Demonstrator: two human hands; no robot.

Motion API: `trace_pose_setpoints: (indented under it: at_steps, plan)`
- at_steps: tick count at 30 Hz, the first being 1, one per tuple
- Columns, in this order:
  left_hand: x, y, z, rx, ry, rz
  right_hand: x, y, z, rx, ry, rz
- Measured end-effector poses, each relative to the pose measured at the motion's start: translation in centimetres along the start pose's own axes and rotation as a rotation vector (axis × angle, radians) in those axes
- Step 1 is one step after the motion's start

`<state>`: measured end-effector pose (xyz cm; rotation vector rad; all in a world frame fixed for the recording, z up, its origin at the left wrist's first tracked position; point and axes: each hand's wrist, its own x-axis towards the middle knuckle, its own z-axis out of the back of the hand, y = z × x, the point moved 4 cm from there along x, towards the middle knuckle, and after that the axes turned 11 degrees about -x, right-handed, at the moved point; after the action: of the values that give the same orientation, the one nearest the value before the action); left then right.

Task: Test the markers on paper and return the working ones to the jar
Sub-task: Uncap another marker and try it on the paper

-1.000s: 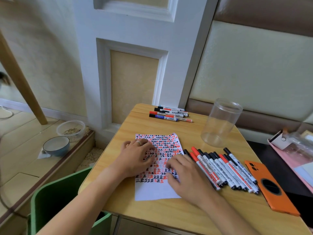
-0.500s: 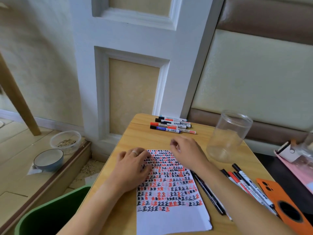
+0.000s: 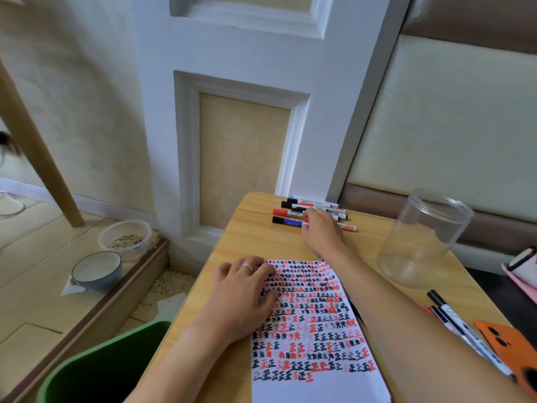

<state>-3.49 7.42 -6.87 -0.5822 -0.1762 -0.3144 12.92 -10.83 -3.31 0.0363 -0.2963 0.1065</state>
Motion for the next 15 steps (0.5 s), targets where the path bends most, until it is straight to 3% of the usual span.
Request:
trace_pose_setpoints:
  at_steps: [4, 9, 12, 15]
  plan:
    - [0.0, -0.1, 0.1, -0.002, 0.001, 0.0, -0.2, -0.1, -0.1, -0.021, -0.008, -0.014]
    - [-0.1, -0.2, 0.2, -0.004, 0.005, 0.001, -2.1, 0.6, 1.0, -0.06, -0.004, 0.106]
    - [-0.4, -0.5, 0.7, -0.023, -0.014, 0.008, -4.2, 1.0, 2.8, -0.065, -0.099, 0.191]
    - [-0.8, -0.9, 1.6, -0.083, -0.15, 0.014, -7.5, 1.4, 5.2, -0.022, -0.199, 0.294]
